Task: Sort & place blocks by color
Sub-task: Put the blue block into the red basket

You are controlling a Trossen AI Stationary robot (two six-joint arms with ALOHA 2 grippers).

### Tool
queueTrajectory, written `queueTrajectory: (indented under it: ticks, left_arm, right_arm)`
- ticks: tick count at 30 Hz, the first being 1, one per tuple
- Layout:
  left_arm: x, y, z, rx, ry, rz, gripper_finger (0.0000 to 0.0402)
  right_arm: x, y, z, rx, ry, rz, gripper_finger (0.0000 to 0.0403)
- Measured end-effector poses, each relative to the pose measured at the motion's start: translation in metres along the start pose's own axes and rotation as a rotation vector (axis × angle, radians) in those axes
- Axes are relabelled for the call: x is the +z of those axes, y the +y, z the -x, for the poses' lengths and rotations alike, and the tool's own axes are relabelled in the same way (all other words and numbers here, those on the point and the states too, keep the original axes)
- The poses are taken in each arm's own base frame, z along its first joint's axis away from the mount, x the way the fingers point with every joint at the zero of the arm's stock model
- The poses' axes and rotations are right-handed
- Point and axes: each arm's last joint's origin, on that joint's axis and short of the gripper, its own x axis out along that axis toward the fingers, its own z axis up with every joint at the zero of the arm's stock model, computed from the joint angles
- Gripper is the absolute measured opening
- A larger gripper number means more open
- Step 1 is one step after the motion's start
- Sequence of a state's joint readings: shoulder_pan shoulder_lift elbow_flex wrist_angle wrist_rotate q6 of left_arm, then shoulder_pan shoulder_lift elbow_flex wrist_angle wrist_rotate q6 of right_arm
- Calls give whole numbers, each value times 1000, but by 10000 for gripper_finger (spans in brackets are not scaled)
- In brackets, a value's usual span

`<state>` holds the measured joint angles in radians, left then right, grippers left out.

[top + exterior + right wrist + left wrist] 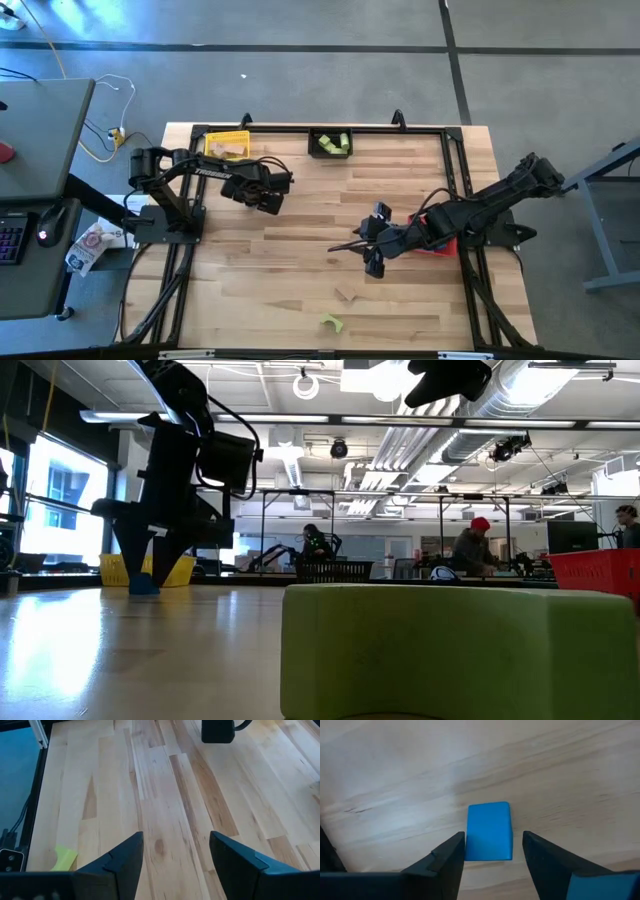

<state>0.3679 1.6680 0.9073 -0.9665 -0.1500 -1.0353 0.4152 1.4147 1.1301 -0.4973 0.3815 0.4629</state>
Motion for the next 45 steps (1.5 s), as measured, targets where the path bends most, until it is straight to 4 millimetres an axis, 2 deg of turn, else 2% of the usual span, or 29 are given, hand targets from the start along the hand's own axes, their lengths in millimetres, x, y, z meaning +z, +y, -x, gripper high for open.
queueTrajectory:
  ticks: [16, 22, 28, 34, 39, 45]
  left_arm:
    - [1, 0, 0, 12, -19, -103, 42]
    - [0, 1, 0, 29, -38, -112, 20]
    - [2, 2, 0, 40, -49, -146, 35]
    - [7, 5, -1, 33, -24, -130, 81]
    - [9, 12, -2, 29, 62, -93, 124]
    - [10, 21, 1, 47, 108, -106, 149]
  right_arm:
    - [0, 0, 0, 4, 2, -8, 213]
    - [0, 0, 0, 4, 2, -8, 213]
    - [0, 0, 0, 4, 2, -2, 213]
    - [0, 0, 0, 3, 2, 0, 213]
    - [-3, -1, 0, -9, 27, 11, 213]
    - [-5, -3, 0, -44, 37, 22, 213]
